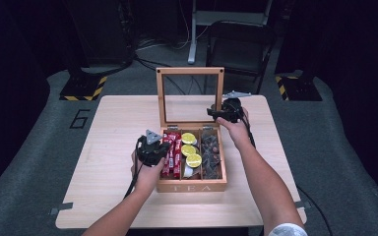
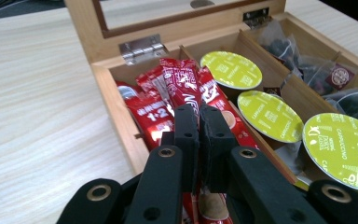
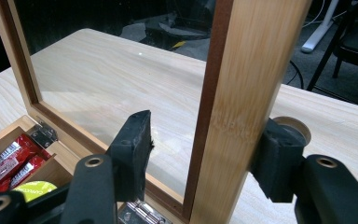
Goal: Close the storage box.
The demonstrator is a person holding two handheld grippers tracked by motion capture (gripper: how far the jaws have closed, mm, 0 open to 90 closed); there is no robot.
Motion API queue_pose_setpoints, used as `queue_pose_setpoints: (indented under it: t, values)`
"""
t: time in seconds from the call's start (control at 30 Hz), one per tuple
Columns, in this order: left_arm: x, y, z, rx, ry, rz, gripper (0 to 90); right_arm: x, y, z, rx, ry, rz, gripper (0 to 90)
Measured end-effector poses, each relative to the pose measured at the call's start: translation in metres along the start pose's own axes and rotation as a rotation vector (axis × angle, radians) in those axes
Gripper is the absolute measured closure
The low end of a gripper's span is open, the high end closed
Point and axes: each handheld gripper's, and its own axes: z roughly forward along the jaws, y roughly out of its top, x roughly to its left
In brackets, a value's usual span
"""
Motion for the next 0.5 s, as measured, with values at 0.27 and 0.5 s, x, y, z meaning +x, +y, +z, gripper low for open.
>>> queue_pose_setpoints:
  t: [0.27,0.5]
  values:
    - [0.025,0.008,-0.023,-0.037,0.016,-0.013,86.4,0.001,0.001,0.000,0.010,-0.003,0.000,42.7]
    - [0.063,0.004,-0.039,-0.050,0.067,-0.065,86.4,0.000,0.002,-0.004,0.014,-0.010,-0.019,42.3]
